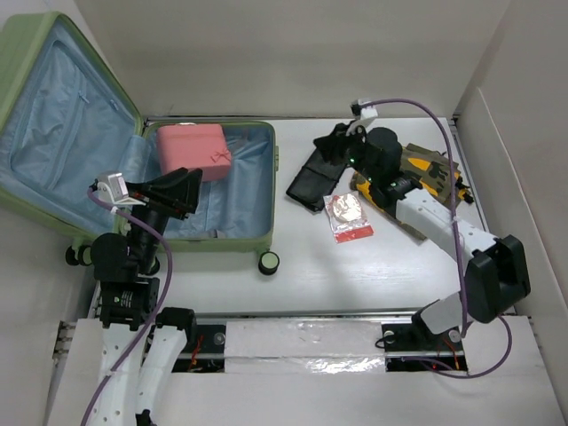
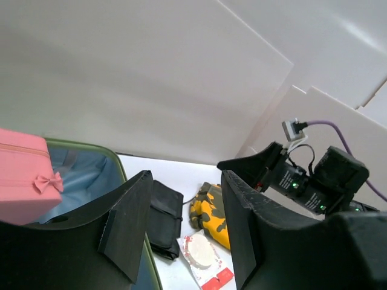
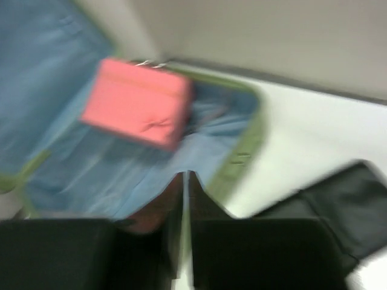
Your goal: Pack the luggage
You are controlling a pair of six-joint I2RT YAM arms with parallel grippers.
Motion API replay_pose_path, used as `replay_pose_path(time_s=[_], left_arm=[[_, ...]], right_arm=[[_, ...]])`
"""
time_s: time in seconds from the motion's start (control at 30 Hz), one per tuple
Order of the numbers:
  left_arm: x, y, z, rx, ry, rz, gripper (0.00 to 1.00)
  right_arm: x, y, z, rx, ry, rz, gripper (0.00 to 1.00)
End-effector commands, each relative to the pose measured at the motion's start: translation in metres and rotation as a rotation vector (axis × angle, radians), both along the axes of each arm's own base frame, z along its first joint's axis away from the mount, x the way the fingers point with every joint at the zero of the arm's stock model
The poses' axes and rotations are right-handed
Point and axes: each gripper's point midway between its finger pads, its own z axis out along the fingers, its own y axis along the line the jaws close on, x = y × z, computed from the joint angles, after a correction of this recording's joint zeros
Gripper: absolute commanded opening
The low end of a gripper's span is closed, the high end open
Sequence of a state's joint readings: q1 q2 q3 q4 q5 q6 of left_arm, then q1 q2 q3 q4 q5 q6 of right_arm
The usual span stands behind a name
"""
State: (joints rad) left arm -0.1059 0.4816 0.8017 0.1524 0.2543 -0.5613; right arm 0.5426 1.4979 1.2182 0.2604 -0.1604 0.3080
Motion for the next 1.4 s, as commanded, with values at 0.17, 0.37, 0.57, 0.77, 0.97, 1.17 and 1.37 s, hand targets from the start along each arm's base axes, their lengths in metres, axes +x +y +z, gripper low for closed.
replay_pose_path(time_s=[0.17, 0.37, 0.57, 0.77, 0.97, 1.17, 1.37], left_arm=[[0.004, -0.01, 0.003, -0.005, -0.023, -0.054, 0.46], [0.005, -0.012, 0.001, -0.005, -0.019, -0.066, 0.46], [0.003, -0.014, 0.001, -0.001, -0.025, -0.078, 0.46], [0.002, -0.013, 0.002, 0.002, -0.03, -0.075, 0.46], [0.002, -0.016, 0.002, 0.007, -0.032, -0.088, 0.46], [0.001, -0.014, 0.004, 0.009, -0.033, -0.078, 0.46], [0.002, -0.016, 0.003, 0.007, -0.033, -0.091, 0.46]], right_arm=[[0.053, -0.087, -0.133, -0.224, 0.243, -0.316, 0.7], [0.083, -0.1, -0.196, -0.276, 0.393, -0.436, 0.78], [0.106, -0.09, -0.242, -0.206, 0.512, -0.426, 0.78], [0.12, -0.079, -0.25, -0.092, 0.485, -0.412, 0.39], [0.115, -0.069, -0.166, 0.092, 0.23, -0.274, 0.0], [0.07, -0.062, -0.044, 0.113, -0.022, -0.188, 0.0], [0.031, -0.018, 0.013, 0.046, -0.114, -0.098, 0.0]])
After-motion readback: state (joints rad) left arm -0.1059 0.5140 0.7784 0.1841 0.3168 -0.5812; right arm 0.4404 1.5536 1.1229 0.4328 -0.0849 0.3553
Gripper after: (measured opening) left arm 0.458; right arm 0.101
